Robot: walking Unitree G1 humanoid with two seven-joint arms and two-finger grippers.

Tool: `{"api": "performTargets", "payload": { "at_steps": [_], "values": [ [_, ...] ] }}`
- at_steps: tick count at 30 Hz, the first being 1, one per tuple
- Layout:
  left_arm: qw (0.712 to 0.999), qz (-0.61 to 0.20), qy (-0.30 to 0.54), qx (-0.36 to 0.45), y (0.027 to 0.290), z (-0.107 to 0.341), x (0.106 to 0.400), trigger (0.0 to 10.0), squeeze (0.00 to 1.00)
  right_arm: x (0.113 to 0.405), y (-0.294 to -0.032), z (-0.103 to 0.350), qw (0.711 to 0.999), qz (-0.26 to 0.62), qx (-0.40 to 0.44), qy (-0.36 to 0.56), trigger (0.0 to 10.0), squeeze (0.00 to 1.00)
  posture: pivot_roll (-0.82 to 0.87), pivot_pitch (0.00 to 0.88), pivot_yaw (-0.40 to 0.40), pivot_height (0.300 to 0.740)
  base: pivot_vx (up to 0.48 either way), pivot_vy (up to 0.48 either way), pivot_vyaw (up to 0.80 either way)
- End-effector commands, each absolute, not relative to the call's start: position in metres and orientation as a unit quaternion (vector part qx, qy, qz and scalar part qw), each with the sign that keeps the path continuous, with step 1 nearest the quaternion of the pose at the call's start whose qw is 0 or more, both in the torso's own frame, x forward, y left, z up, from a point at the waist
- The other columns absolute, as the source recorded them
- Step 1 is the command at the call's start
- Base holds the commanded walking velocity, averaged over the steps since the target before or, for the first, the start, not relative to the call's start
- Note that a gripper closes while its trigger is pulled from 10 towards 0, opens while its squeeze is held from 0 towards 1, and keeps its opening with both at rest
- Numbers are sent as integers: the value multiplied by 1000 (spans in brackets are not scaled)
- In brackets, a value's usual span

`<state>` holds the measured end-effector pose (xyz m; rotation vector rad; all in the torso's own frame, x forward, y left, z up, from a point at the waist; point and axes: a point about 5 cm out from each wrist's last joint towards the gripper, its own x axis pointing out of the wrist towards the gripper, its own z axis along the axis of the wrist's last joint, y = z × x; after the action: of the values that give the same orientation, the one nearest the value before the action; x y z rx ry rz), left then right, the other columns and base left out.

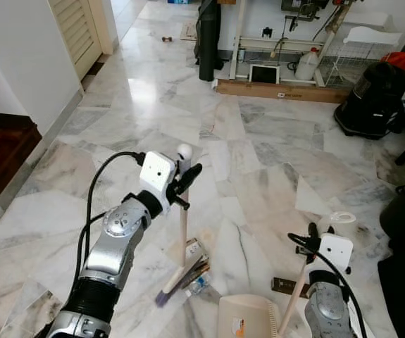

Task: Sweep floor

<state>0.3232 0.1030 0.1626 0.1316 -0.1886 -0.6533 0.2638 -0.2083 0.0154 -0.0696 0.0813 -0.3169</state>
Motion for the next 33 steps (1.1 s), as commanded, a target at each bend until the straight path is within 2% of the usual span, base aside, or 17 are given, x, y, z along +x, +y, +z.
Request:
{"api": "performTargets", "payload": {
  "at_steps": [1,15,23,25,33],
  "values": [
    [935,-340,-81,65,98,159,322,10000,0,256,-206,3,985,-153,-34,75,10000,0,118,149,-17,740,0,0,0],
    [925,-373,-30,66,93,140,317,10000,0,256,-211,6,985,-154,-38,65,10000,0,103,153,-26,740,0,0,0],
    [919,-393,-6,26,89,136,314,10000,0,256,-211,6,985,-154,-40,65,10000,0,100,153,-27,740,0,0,0],
    [916,-400,-3,-7,87,139,313,10000,0,257,-211,7,985,-153,-40,64,10000,0,102,153,-28,740,0,0,0],
    [912,-406,-15,-58,88,154,315,10000,0,258,-211,7,985,-152,-39,65,10000,0,108,151,-29,740,0,0,0]
  ]
}}
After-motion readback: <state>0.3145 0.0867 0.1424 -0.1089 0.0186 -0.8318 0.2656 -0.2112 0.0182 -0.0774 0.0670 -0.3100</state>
